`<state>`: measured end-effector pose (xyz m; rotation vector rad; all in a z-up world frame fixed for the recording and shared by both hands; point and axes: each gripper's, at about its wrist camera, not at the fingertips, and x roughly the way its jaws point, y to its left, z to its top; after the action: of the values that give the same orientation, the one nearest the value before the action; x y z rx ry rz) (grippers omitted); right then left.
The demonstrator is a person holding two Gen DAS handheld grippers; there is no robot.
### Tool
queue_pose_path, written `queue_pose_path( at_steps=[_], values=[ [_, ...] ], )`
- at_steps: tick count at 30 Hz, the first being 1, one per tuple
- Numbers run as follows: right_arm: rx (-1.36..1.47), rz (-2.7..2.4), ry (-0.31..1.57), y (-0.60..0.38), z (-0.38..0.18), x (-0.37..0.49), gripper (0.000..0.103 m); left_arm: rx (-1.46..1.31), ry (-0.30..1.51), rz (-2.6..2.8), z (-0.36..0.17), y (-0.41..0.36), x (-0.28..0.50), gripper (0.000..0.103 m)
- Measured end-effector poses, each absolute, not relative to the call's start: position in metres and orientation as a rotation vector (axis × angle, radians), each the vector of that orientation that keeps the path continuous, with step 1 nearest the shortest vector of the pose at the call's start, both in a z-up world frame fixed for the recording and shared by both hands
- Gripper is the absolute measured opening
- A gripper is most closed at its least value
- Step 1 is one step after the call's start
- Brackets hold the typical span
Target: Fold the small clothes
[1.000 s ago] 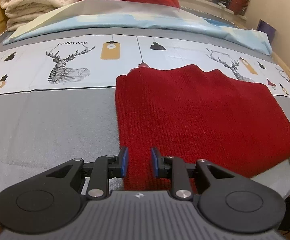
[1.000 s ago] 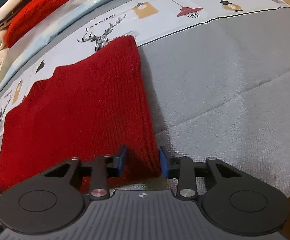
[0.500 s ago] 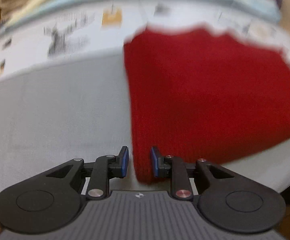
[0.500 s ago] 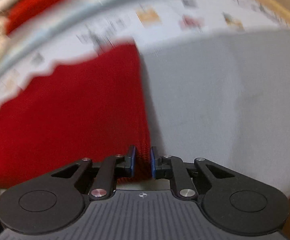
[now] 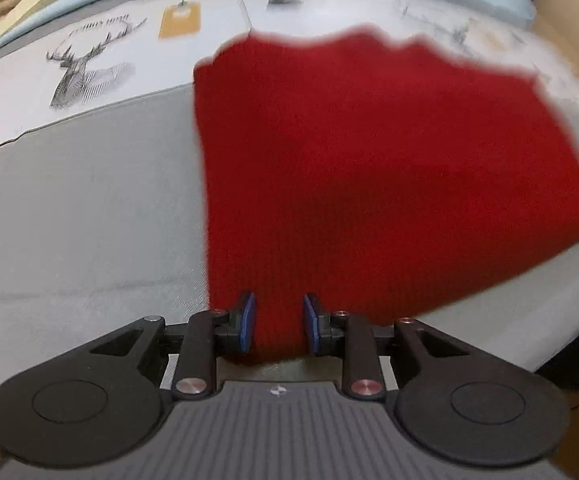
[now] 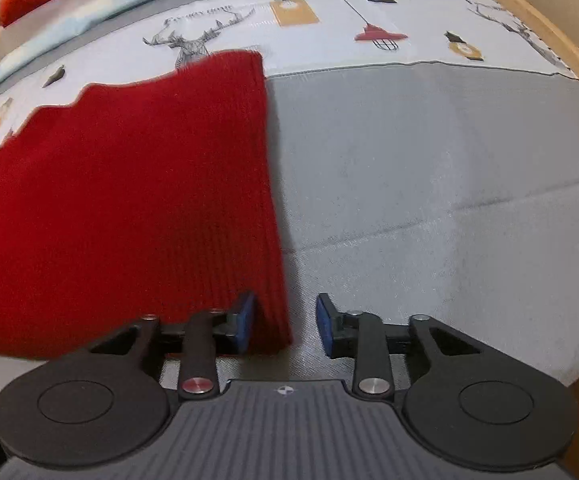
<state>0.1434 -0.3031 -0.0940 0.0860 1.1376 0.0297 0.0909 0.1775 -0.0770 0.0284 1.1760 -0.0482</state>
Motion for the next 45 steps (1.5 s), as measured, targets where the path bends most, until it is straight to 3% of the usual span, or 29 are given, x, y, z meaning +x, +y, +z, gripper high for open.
queue_pose_path(
  at_steps=[5, 9, 20, 25, 32, 39, 40, 42, 43, 45],
  values=[
    [0.110, 0.049, 1.018, -0.301, -0.074, 0.139, 0.041, -0.066, 1.061, -0.105, -0.055, 0.177, 0.089, 0.032],
    [0.027, 0.013, 1.128, -0.298, -0.095, 0.140, 0.048, 0.006, 1.155, -0.052, -0.071, 0.173, 0.095, 0.037],
    [0.063, -0.061, 0.811, -0.285, -0.051, 0.115, 0.048, -0.159, 0.986, 0.006, -0.024, 0.200, 0.087, 0.045],
    [-0.009, -0.083, 1.074, -0.276, -0.095, 0.136, 0.047, -0.152, 0.987, 0.018, -0.020, 0.214, 0.083, 0.045],
    [-0.079, -0.093, 0.873, -0.230, -0.063, 0.114, 0.048, -0.190, 0.948, 0.023, -0.011, 0.239, 0.071, 0.045],
    [0.030, 0.028, 0.812, -0.166, -0.047, 0.086, 0.047, -0.247, 0.918, 0.057, -0.001, 0.272, 0.062, 0.046],
    [0.035, 0.057, 0.809, -0.155, -0.046, 0.086, 0.047, -0.258, 0.914, 0.068, -0.001, 0.278, 0.060, 0.046],
    [0.044, 0.134, 0.804, -0.123, -0.044, 0.075, 0.035, -0.282, 0.905, 0.091, 0.001, 0.292, 0.055, 0.046],
    [0.049, 0.171, 0.801, -0.110, -0.043, 0.073, 0.023, -0.297, 0.899, 0.110, 0.001, 0.301, 0.052, 0.046],
    [0.047, 0.257, 0.793, -0.079, -0.042, 0.066, 0.020, -0.327, 0.891, 0.148, 0.002, 0.319, 0.044, 0.046]
  ],
)
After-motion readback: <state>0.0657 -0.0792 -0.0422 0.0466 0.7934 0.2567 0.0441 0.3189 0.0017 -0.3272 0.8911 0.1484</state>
